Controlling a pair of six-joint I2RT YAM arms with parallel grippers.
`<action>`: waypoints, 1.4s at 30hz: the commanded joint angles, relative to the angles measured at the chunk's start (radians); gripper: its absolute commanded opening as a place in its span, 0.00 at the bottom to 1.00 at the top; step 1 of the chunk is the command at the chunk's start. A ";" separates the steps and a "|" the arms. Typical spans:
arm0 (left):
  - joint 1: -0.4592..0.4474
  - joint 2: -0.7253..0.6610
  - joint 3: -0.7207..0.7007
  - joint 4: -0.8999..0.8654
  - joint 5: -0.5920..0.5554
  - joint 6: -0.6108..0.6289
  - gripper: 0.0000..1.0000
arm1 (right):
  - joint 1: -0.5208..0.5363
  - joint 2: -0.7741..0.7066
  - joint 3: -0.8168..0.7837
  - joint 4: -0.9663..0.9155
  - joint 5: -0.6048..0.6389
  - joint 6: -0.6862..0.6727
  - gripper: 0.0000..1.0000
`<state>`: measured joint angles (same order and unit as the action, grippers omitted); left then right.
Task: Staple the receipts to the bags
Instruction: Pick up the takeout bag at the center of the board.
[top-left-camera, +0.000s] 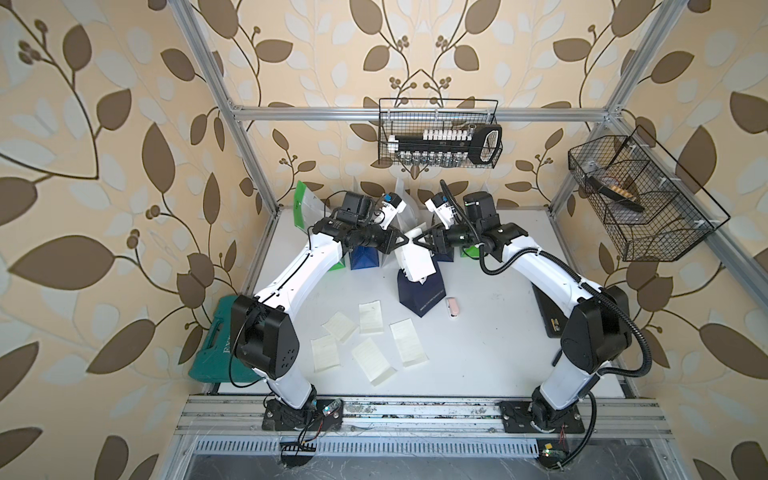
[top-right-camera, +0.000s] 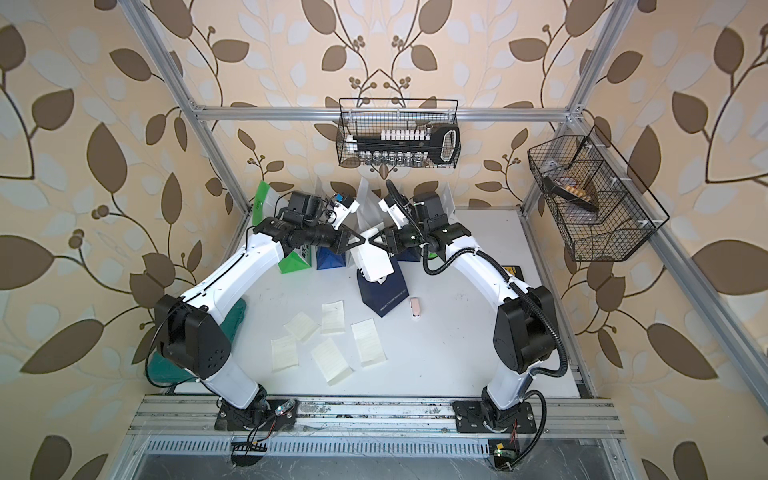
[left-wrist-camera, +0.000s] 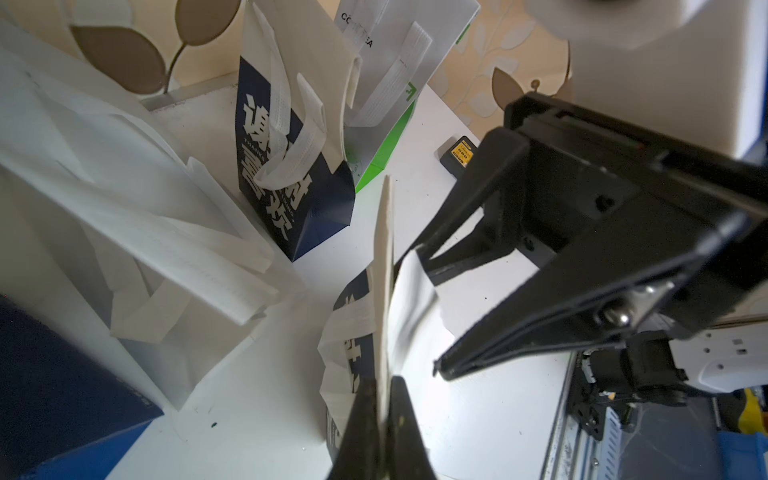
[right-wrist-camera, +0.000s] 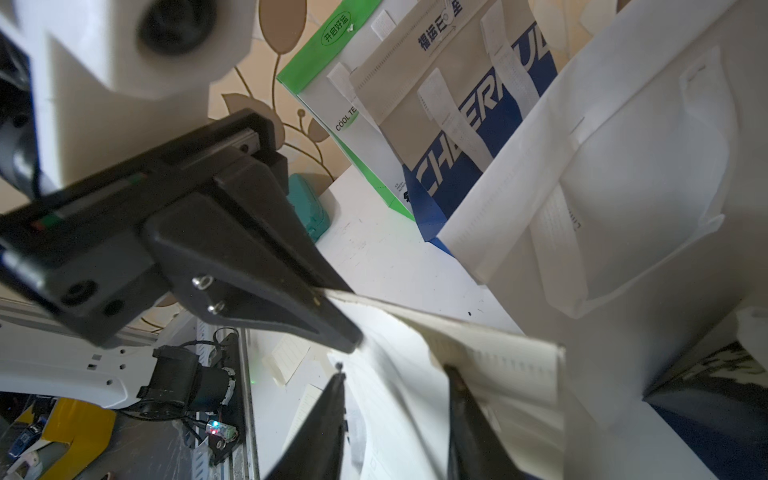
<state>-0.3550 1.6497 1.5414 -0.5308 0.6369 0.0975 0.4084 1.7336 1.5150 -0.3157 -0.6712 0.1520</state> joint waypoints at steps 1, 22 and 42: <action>-0.013 -0.018 0.020 0.006 0.000 0.011 0.00 | 0.002 -0.037 -0.023 0.038 0.083 0.020 0.51; -0.026 -0.302 -0.100 -0.037 -0.215 -0.160 0.00 | -0.036 -0.392 -0.377 -0.053 0.492 0.282 0.64; -0.220 -0.597 -0.339 -0.182 -0.424 -0.345 0.00 | 0.070 -0.034 -0.346 -0.385 0.683 0.270 0.60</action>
<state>-0.5678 1.0992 1.2087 -0.6918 0.2680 -0.2329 0.4706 1.6615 1.1286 -0.6270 -0.0402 0.4370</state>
